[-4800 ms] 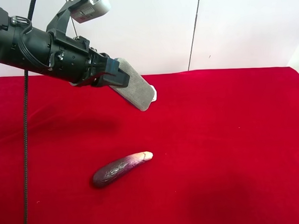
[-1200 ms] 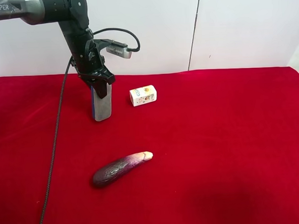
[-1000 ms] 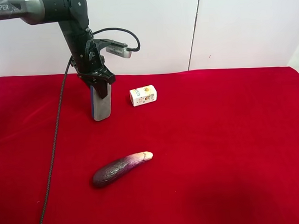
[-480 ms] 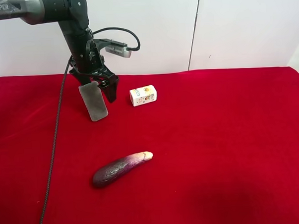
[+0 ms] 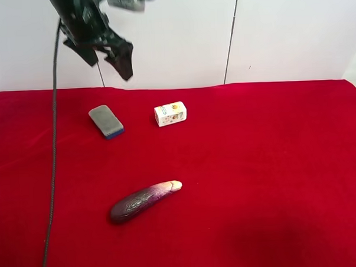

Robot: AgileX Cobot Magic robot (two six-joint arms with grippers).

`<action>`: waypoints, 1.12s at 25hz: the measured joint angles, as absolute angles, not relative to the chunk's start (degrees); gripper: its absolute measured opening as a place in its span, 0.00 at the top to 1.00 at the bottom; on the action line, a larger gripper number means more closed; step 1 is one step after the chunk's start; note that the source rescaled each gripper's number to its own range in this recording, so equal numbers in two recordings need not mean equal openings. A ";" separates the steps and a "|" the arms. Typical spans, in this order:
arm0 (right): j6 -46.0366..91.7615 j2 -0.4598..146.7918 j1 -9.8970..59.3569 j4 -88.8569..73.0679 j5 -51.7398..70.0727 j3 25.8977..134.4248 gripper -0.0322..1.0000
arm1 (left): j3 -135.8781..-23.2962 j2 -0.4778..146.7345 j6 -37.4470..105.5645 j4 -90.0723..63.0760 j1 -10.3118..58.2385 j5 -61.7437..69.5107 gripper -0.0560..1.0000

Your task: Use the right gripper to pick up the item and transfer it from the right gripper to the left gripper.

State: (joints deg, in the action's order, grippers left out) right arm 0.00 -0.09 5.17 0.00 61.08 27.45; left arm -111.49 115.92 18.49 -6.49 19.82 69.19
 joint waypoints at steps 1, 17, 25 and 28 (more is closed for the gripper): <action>0.00 -0.09 5.17 0.00 61.08 27.45 0.00 | -111.49 114.39 17.80 -6.44 20.20 69.22 0.00; 0.00 -0.09 5.17 0.00 61.08 27.45 0.00 | -90.87 86.37 13.74 -5.93 28.63 69.26 0.00; 0.00 -0.09 5.17 0.00 61.08 27.45 0.00 | -75.15 70.39 14.26 -0.53 28.63 69.33 0.00; 0.00 -0.09 5.17 0.00 61.08 27.45 0.00 | -71.16 68.07 14.21 0.00 28.63 69.28 0.00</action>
